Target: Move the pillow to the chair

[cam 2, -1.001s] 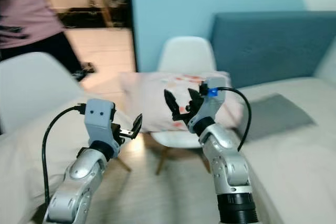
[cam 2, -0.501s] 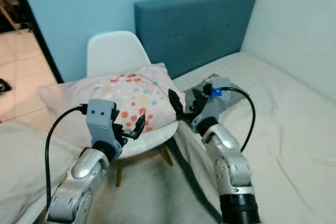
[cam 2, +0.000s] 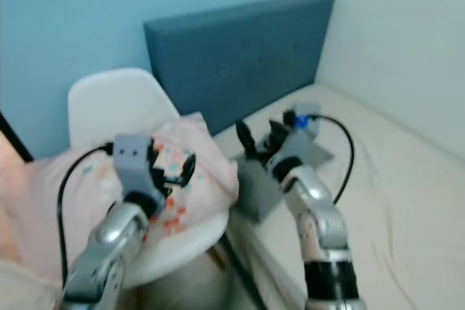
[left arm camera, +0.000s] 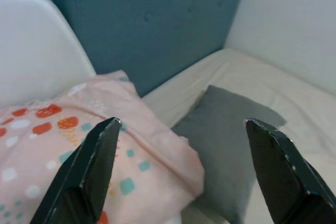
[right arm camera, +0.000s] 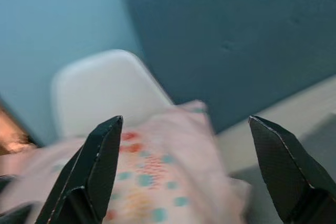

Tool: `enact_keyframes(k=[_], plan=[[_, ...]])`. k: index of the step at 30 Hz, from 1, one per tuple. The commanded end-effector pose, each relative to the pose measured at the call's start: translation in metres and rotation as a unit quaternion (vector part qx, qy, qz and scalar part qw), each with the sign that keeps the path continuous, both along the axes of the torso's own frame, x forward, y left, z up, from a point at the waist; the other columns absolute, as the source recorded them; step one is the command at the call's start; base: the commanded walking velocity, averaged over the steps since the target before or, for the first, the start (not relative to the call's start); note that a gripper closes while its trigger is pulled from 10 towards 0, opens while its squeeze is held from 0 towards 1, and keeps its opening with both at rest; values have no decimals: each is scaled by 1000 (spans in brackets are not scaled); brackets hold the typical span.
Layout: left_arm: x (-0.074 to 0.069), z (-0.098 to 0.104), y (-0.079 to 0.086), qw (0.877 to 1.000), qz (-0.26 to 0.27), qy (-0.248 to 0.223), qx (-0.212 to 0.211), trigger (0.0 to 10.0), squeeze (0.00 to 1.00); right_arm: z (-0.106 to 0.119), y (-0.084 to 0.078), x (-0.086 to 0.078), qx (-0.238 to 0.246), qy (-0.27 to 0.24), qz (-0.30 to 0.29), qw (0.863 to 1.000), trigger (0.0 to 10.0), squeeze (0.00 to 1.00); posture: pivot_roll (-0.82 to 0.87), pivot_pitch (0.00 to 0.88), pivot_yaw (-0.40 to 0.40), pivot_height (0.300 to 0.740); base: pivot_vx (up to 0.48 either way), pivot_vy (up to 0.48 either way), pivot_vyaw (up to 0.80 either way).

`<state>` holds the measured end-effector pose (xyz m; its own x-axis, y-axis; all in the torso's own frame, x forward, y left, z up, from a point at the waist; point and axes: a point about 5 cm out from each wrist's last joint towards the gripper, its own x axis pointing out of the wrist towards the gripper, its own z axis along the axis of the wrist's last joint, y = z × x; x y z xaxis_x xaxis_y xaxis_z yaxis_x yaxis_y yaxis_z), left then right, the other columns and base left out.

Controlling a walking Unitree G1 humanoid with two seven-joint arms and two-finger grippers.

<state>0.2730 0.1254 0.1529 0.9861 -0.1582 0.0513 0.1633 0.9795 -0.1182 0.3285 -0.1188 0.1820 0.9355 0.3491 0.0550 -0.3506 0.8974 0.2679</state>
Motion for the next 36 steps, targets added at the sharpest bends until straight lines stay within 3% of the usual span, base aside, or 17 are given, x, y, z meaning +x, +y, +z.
enact_keyframes(k=[1, 3, 4, 5, 7, 8, 10, 14, 16, 20, 28, 36], plan=[[-2, 2, 2, 1000, -2, -6, -14, 10000, 0, -15, -21, 4, -18, 35, -45, 998, 10000, 0, 68, 0, -47, 735, 0, 0, 0], [-3, -10, 29, 998, 53, 14, -17, 10000, 0, -29, -43, 9, -35, 58, -74, 995, 10000, 0, 61, 0, -47, 725, 0, 0, 0], [-6, -20, 45, 997, 77, 27, 5, 10000, 0, -35, -52, 10, -45, 66, -84, 993, 10000, 0, 62, 0, -47, 720, 0, 0, 0], [-6, -20, 45, 997, 77, 27, 5, 10000, 0, -35, -52, 10, -45, 66, -84, 993, 10000, 0, 62, 0, -47, 720, 0, 0, 0], [-15, -38, 69, 992, 107, 52, 49, 10000, 0, -48, -64, 9, -62, 84, -99, 990, 10000, 0, 67, 0, -47, 710, 0, 0, 0], [-15, -38, 69, 992, 107, 52, 49, 10000, 0, -48, -64, 9, -62, 84, -99, 990, 10000, 0, 67, 0, -47, 710, 0, 0, 0], [-25, -53, 89, 985, 136, 76, 71, 10000, 0, -64, -76, 6, -75, 108, -117, 984, 10000, 0, 68, 0, -48, 700, 0, 0, 0], [-34, -64, 106, 979, 161, 96, 83, 10000, 0, -80, -91, 4, -76, 139, -137, 978, 10000, 0, 69, 0, -50, 690, 0, 0, 0], [-40, -71, 119, 973, 184, 107, 85, 10000, 0, -92, -107, 4, -43, 169, -158, 972, 10000, 0, 71, 0, -50, 675, 0, 0, 0], [-40, -71, 123, 972, 190, 106, 85, 10000, 0, -90, -113, 9, 3, 170, -174, 970, 10000, 0, 77, 0, -52, 660, 0, 0, 0], [-41, -87, 135, 965, 207, 123, 109, 10000, 0, -81, -121, 22, 20, 158, -199, 967, 10000, 0, 80, 0, -44, 635, 0, 0, 0], [-40, -102, 146, 957, 230, 140, 113, 10000, 0, -98, -122, 20, 36, 181, -215, 959, 10000, 0, 82, 0, -34, 600, 0, 0, 0]])
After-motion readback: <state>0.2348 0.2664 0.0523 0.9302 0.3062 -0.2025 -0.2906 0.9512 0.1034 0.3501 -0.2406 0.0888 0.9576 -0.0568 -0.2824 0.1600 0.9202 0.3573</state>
